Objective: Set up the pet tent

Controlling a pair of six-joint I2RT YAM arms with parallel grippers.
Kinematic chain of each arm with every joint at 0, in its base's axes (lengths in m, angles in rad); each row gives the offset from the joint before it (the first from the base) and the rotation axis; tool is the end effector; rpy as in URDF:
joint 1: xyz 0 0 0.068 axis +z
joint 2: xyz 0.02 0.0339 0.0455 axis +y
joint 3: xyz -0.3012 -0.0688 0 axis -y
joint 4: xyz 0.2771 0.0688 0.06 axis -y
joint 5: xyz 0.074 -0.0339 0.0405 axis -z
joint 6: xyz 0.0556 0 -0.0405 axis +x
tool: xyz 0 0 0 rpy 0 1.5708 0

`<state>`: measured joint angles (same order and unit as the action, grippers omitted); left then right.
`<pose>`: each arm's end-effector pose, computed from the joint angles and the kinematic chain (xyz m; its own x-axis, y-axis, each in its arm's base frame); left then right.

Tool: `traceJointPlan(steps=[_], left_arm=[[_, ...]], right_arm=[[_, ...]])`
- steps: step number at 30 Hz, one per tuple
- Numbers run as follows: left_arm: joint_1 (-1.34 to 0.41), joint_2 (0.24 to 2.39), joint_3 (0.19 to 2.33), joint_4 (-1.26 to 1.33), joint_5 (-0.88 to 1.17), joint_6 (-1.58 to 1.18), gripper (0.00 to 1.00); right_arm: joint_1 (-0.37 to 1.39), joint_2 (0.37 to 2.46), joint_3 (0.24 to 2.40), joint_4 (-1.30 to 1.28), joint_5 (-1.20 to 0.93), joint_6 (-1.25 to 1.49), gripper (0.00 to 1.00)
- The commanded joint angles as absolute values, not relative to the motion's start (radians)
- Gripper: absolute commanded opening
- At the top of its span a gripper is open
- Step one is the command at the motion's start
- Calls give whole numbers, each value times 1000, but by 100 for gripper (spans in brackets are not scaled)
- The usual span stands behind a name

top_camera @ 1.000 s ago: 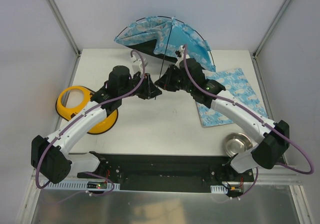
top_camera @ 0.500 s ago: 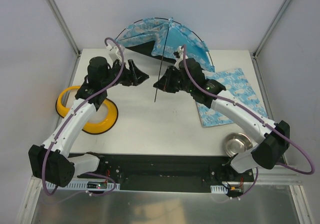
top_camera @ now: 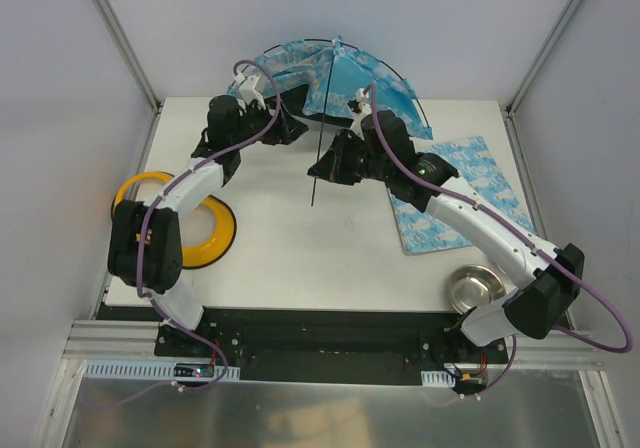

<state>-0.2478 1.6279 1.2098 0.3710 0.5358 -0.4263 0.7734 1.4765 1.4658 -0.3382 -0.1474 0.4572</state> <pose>0.4162 -0.1346 0.3508 -0.3332 -0.2825 -0.8996 0.6233 0.6499 -0.4349 0.2738 0.2787 0.4263 -0.5681 0.0556 -0.8211 -0.6007 0.6540 0.4599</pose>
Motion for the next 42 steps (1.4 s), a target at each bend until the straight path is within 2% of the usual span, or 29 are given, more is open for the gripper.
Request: traceJointPlan(steps=[1, 12, 22, 30, 33, 37, 42], left_arm=[[-245, 1692, 1215, 713, 583, -353, 72], [-245, 1871, 1333, 831, 603, -356, 71], [-247, 1947, 1393, 874, 657, -396, 59], [-250, 1976, 1440, 885, 615, -406, 40], [-258, 1980, 1451, 881, 629, -408, 27], [-265, 1977, 1448, 851, 641, -405, 0], [-275, 1947, 1443, 809, 684, -440, 0]], right_arm=[[741, 1457, 1525, -321, -113, 446, 0], [733, 1453, 1535, -325, -115, 466, 0], [729, 1462, 1540, -314, -120, 488, 0], [724, 1460, 1531, -310, -124, 502, 0], [724, 1459, 1532, -307, -123, 502, 0], [723, 1459, 1536, -293, -120, 503, 0], [719, 1453, 1520, -235, -95, 526, 0]])
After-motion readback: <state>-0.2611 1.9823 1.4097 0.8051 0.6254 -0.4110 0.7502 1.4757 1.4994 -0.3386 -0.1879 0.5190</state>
